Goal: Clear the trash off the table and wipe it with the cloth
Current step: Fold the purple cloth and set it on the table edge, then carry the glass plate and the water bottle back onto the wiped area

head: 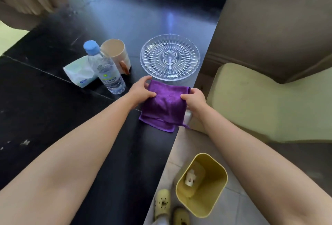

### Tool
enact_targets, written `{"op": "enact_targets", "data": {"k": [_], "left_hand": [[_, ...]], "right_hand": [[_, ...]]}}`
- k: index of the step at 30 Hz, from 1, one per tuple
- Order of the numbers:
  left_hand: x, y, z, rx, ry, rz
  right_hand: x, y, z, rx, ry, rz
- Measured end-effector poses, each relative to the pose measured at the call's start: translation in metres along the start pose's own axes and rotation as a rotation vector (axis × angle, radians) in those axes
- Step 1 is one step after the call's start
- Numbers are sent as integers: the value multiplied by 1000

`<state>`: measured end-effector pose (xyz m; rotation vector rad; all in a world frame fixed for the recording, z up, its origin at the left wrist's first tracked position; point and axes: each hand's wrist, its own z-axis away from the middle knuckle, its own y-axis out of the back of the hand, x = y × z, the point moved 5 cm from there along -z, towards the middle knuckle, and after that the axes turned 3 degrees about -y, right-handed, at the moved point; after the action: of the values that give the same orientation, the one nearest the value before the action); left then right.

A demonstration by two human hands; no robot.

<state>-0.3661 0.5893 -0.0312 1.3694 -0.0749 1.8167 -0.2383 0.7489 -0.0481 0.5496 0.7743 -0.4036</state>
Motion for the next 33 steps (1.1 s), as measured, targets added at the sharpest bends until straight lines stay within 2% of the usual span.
{"op": "enact_targets", "data": {"k": [3,6,8,10,14,16,20,24,28,33], "left_hand": [[-9,-4,-17,67,20,-115],[-16,-8,-24,111,48,-114],[-21,-7,-29,130,91,-59],[-22,-4,-38,156,141,110],[-11,0,-59,249,216,439],[-6,-3,-69,237,254,550],[1,-11,-78,227,283,506],[9,-12,-77,251,266,520],[20,-9,-61,327,251,604],[34,4,-43,433,168,760]], "right_hand": [[-7,0,-10,80,23,144],[-9,1,-20,117,28,295],[-10,3,-27,126,33,366],[-17,9,-35,133,35,385],[-41,22,-58,174,58,261],[-49,24,-69,152,14,78],[-55,18,-84,76,-105,-225],[-56,16,-85,-22,-78,-281],[-55,24,-76,38,22,-344],[-81,37,-47,-101,191,-338]]}}
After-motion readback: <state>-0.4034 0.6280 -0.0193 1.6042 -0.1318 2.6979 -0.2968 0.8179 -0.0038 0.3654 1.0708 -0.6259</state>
